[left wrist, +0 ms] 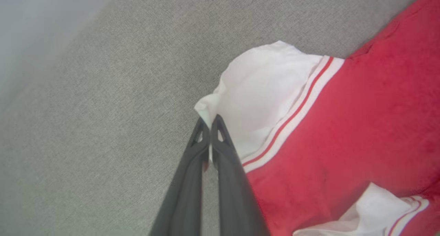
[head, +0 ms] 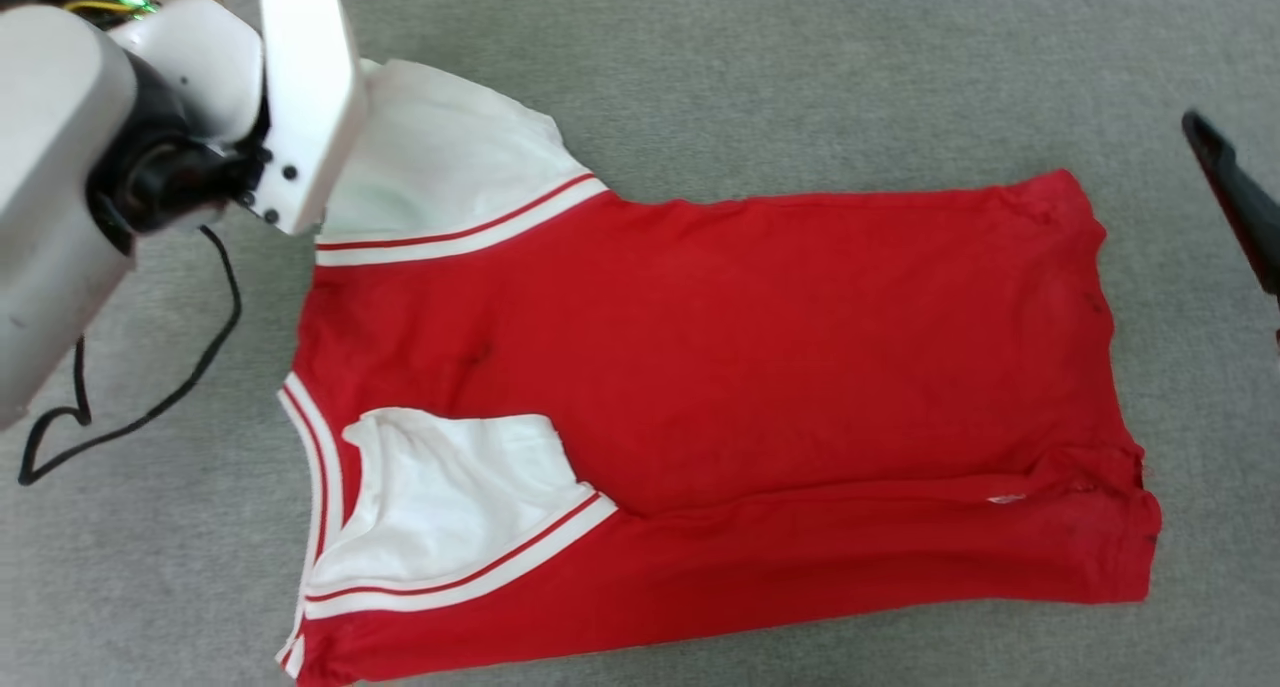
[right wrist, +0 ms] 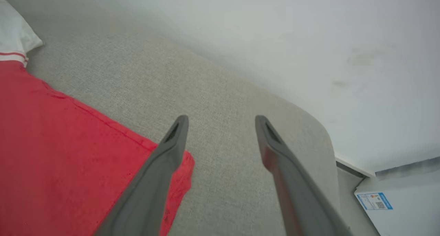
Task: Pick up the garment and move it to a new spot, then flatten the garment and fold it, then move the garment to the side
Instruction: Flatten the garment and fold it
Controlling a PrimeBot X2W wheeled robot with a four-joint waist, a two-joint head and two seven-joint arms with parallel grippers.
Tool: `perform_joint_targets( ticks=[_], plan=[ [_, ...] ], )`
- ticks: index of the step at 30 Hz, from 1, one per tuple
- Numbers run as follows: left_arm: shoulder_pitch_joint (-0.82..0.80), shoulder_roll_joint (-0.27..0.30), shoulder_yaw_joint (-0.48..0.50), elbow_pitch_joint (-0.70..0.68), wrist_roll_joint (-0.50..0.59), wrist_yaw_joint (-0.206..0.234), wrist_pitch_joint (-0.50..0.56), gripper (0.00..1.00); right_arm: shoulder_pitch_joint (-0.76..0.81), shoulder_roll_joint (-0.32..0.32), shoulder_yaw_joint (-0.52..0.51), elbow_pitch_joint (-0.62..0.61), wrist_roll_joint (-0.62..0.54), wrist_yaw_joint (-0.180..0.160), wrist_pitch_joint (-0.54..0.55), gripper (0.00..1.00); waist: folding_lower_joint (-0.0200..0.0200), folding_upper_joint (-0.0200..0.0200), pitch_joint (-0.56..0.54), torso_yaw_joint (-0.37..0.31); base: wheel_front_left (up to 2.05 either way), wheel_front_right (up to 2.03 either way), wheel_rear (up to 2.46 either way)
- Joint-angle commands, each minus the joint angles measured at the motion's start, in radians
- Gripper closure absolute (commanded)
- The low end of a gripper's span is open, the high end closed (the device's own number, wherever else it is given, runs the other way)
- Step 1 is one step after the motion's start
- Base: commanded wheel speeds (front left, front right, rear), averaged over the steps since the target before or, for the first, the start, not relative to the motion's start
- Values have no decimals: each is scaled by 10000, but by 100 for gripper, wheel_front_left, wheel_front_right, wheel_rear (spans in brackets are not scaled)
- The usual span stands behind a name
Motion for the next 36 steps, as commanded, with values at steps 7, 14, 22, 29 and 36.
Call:
perform_joint_targets(
  ticks=[7, 14, 22, 29, 36],
  plan=[
    [213, -198, -110, -775, 148, 73, -209, 100, -1450, -1708, 1301, 1052, 2357, -10, 3628, 0, 0, 0, 64, 586, 0, 0, 0],
    [-122, -365, -117, -1044, 292, 14, -329, 100, -2768, -1770, 2287, 2369, 3340, -10, 5579, 0, 0, 0, 500, 994, 0, 0, 0],
    [-369, -471, -135, -1103, 410, -73, -468, 100, -3269, -950, 3337, 3985, 2994, -10, 5458, 0, 0, 0, 904, 1269, 0, 0, 0],
    [-373, -484, -186, -967, 429, -137, -585, 100, -2856, -600, 4748, 4950, 3119, -8, 4995, 51, 0, 0, 1056, 1292, 0, 0, 0],
    [-86, -480, -281, -713, 286, -210, -829, 100, -3526, -955, 4892, 5003, 3351, -10, 3634, 100, 0, 0, 479, 1208, 0, 0, 0]
  ],
)
